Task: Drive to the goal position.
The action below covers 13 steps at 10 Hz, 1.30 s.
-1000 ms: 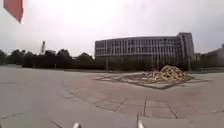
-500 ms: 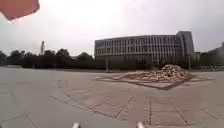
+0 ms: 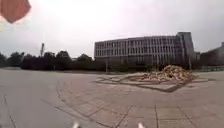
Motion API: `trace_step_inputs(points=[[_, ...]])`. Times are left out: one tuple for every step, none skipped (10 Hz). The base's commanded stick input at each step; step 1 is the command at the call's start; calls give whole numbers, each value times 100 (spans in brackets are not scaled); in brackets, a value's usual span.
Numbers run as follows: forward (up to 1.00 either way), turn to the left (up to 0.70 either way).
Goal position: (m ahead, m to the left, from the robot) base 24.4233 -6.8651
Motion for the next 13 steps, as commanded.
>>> trace_step_inputs(points=[[50,0],[50,0],[50,0],[50,0],[50,0],[50,0],[50,0],[50,0],[50,0],[50,0],[50,0],[50,0],[50,0]])
